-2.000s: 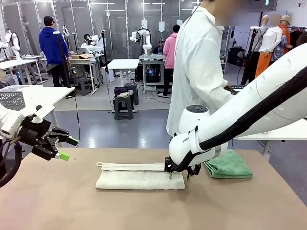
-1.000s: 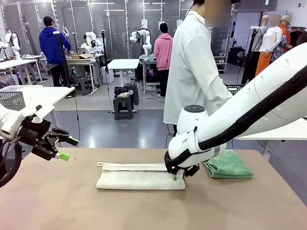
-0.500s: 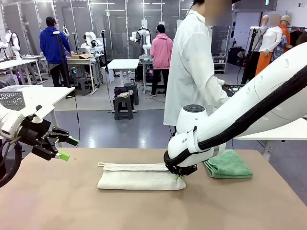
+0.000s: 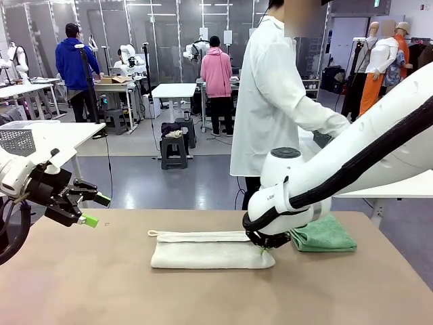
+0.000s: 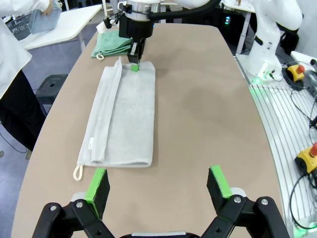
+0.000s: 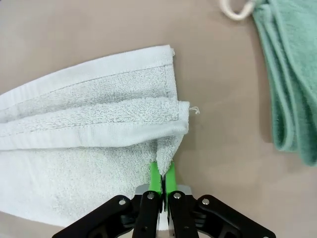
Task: Fold the towels and place them in the basket.
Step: When a person lays out a Towel with hook on the table, fold it in half twice.
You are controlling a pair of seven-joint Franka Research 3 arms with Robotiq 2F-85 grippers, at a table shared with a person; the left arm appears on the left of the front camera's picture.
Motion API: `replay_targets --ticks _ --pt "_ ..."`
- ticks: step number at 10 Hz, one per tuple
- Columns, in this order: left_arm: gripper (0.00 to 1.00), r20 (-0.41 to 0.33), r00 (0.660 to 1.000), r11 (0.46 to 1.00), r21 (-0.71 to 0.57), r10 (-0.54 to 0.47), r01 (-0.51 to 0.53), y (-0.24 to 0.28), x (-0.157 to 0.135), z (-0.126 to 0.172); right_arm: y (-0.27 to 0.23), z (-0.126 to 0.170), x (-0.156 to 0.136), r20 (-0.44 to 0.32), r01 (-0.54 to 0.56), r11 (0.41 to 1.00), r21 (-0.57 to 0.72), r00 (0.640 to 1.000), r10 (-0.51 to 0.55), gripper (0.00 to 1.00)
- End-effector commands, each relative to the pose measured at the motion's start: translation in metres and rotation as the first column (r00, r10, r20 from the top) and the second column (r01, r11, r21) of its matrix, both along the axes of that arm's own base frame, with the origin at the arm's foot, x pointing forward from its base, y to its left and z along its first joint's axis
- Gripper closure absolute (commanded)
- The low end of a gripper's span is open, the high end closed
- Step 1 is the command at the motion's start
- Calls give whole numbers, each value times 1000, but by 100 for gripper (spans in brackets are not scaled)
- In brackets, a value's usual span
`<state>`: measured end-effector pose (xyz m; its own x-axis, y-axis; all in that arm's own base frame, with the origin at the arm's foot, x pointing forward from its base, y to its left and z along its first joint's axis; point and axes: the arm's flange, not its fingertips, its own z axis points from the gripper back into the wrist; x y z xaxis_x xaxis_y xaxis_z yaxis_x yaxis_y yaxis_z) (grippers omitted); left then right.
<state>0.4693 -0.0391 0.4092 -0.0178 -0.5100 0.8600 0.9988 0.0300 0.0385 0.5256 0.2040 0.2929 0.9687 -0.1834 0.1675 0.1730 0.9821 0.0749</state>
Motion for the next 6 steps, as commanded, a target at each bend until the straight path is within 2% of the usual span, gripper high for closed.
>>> replay_targets --ticks 1,3,6 --pt "0 7 1000 1000 5 -5 5 1 -1 2 -33 -11 -14 -7 -7 998 -60 1000 7 100" --pt "0 7 1000 1000 5 -5 5 1 -1 2 -39 10 -14 38 -10 999 -50 999 12 100" --pt "0 7 1000 1000 5 -5 5 1 -1 2 -2 72 -15 109 -46 992 -116 992 59 100"
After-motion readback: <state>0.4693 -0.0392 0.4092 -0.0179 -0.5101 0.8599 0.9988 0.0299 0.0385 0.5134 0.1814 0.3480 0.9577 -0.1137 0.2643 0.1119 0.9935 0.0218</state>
